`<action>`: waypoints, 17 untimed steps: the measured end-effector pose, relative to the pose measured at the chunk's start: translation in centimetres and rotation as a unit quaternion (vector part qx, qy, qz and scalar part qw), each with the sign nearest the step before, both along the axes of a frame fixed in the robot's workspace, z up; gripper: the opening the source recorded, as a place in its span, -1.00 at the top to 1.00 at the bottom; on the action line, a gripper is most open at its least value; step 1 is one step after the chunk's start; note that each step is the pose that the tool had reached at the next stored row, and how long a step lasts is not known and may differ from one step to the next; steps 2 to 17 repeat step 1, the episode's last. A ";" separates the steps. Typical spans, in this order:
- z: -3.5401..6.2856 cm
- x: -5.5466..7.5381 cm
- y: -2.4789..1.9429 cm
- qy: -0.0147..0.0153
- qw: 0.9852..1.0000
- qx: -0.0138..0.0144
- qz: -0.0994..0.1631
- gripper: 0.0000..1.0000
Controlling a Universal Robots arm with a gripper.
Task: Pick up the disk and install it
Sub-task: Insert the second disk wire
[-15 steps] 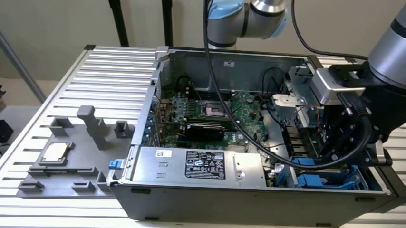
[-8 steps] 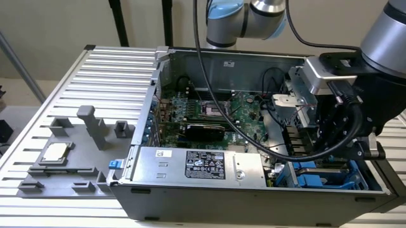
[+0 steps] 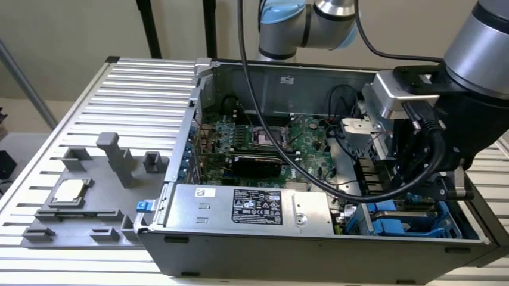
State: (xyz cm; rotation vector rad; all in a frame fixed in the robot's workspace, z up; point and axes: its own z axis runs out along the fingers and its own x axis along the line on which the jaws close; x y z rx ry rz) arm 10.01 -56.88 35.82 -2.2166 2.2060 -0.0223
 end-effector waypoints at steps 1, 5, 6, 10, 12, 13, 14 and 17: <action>0.00 0.0 0.00 0.000 1.000 0.000 0.000 0.79; 0.00 0.0 0.00 0.000 1.000 0.000 0.000 0.79; 0.00 0.0 0.00 0.000 1.000 0.000 0.000 0.79; 0.00 0.0 0.00 0.000 1.000 0.000 0.000 0.79; 0.00 0.0 0.00 0.000 1.000 0.000 0.000 0.79; 0.00 0.0 0.00 0.000 1.000 0.000 0.000 0.79; 0.00 0.0 0.00 0.000 1.000 0.000 0.000 0.79; 0.00 0.0 0.00 0.000 1.000 0.000 0.000 0.79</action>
